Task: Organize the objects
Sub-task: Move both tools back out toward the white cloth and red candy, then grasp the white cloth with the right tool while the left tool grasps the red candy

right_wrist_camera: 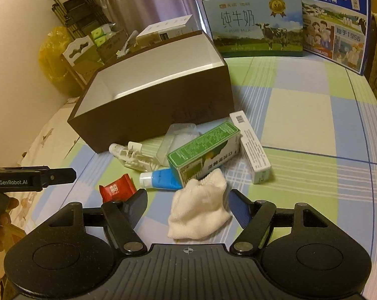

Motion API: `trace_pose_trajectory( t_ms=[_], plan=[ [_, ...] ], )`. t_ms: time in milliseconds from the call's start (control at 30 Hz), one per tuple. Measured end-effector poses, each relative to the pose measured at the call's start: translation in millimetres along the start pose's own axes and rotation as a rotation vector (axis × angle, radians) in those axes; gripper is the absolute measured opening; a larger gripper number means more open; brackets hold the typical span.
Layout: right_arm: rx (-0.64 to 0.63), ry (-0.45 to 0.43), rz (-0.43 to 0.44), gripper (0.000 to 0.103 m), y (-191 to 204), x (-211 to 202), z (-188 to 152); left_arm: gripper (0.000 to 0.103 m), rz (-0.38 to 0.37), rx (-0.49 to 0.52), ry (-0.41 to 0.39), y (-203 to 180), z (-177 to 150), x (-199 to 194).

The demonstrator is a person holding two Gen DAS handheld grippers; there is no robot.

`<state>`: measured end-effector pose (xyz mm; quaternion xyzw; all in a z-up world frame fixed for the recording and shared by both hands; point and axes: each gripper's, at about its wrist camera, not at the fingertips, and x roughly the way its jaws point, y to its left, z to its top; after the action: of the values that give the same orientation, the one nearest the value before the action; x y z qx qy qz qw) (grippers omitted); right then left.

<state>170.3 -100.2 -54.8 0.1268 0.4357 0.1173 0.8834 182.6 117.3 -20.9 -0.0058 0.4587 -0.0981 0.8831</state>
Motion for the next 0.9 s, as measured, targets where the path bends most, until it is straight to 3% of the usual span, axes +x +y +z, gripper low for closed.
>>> trace_pose_trajectory(
  t_ms=[900],
  plan=[
    [-0.005, 0.063, -0.081, 0.069, -6.2, 63.5, -20.8, 0.092, -0.008, 0.11, 0.052, -3.1, -22.0, 39.4]
  ],
)
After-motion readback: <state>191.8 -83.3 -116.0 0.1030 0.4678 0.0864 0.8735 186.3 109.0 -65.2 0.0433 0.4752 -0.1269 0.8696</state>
